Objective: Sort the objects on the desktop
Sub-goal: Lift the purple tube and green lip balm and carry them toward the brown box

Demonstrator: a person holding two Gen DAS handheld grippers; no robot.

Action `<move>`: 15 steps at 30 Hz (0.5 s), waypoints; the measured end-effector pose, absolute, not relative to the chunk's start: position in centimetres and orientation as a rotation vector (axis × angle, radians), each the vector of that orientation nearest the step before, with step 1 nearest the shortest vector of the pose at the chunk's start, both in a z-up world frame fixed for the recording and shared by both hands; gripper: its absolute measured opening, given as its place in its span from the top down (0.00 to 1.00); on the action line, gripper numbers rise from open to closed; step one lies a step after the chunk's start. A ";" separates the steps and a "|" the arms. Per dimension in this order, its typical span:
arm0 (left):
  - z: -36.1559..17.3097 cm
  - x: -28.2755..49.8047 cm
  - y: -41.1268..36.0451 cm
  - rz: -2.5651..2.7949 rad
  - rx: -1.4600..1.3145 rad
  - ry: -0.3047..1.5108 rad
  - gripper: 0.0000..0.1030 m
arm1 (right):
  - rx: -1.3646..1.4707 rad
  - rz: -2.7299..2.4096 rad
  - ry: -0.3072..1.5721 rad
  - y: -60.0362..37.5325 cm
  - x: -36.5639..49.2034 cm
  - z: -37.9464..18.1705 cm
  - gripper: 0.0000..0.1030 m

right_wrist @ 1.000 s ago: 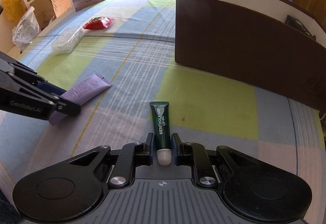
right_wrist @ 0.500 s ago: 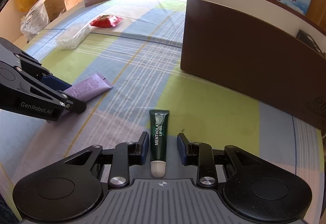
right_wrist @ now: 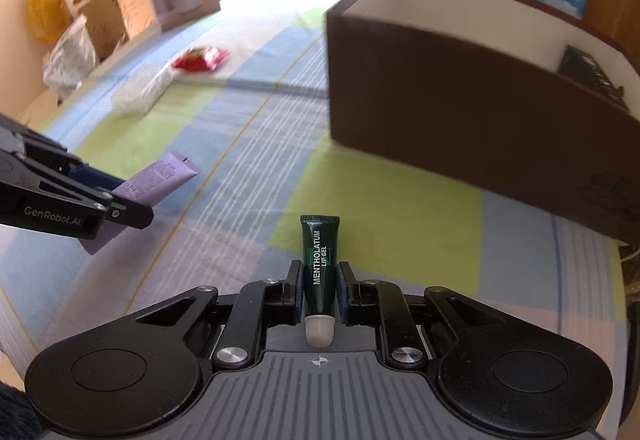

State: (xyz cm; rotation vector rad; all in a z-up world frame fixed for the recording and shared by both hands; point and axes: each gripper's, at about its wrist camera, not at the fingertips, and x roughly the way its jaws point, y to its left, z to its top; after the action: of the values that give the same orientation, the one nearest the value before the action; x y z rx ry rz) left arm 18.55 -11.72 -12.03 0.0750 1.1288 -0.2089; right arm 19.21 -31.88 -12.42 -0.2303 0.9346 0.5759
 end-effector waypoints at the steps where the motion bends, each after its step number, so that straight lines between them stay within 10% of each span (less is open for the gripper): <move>1: -11.7 18.5 -11.8 -0.205 0.073 1.121 0.73 | -0.221 0.574 0.930 -32.3 19.2 -12.0 0.87; 15: -4.8 19.1 -15.4 -0.254 0.054 0.968 0.73 | -0.112 0.562 0.864 -36.7 19.8 -6.7 0.87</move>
State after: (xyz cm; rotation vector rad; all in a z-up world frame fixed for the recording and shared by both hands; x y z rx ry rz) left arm 19.14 -15.37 -4.81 0.0542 0.9679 -0.2539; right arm 19.79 -36.73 -6.72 -0.1116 0.8639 0.5620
